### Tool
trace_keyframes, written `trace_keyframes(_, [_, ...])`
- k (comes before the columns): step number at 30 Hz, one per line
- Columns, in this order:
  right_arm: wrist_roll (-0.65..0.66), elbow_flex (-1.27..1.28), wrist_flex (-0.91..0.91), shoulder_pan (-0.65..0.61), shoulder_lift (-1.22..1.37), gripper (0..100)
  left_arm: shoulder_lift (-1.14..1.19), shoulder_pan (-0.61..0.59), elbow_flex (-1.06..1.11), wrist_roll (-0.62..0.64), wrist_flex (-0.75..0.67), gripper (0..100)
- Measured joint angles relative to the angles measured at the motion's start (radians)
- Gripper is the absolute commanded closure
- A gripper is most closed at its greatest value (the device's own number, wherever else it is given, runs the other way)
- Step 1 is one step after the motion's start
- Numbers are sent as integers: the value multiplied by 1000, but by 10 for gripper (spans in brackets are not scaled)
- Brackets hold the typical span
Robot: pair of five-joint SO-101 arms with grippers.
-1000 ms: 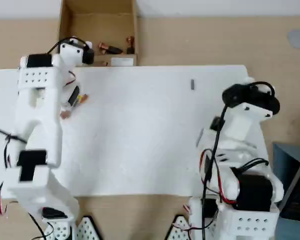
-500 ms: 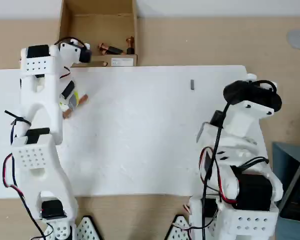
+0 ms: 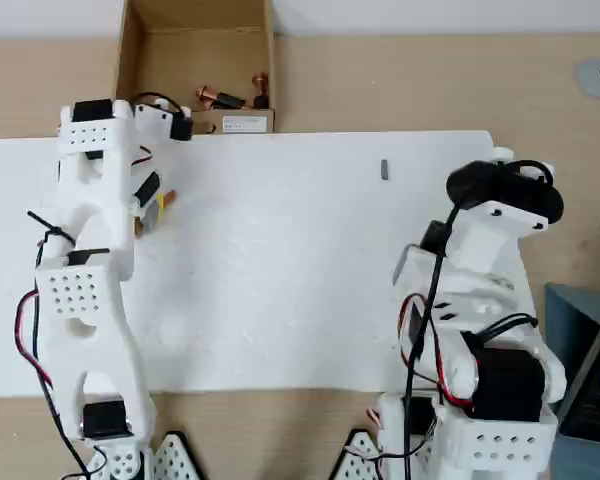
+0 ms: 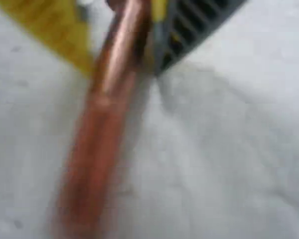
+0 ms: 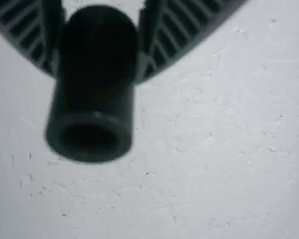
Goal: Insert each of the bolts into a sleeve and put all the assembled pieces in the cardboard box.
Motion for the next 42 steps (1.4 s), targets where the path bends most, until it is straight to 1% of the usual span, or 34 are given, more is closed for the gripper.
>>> trace_keyframes(1, [0, 0, 0, 0, 0, 990, 0, 2, -2, 14, 5, 998])
trace_keyframes(3, [0, 0, 0, 0, 0, 990, 3, 2, -17, 83, 18, 998])
trace_keyframes(10, [0, 0, 0, 0, 0, 990, 8, -5, -80, 402, 66, 998])
trace_keyframes(15, [0, 0, 0, 0, 0, 990, -84, -11, -78, 545, 66, 998])
trace_keyframes(18, [0, 0, 0, 0, 0, 990, -163, -11, -78, 661, 66, 998])
trace_keyframes(22, [0, 0, 0, 0, 0, 990, -250, -11, -78, 844, 66, 998])
trace_keyframes(25, [0, 0, 0, 0, 0, 990, -293, -11, -78, 1005, 66, 998])
trace_keyframes(30, [0, 0, 0, 0, 0, 990, -331, -34, -74, 1309, 68, 998])
trace_keyframes(34, [0, 0, 0, 0, 0, 990, -362, -81, 28, 1534, 69, 998])
trace_keyframes(37, [0, -2, 11, 0, 0, 990, -393, -114, 143, 1672, 69, 998])
trace_keyframes(39, [0, -3, 21, 0, 0, 990, -417, -121, 219, 1748, 69, 998])
trace_keyframes(42, [0, -3, 21, 0, 0, 990, -460, -127, 307, 1814, 69, 998])
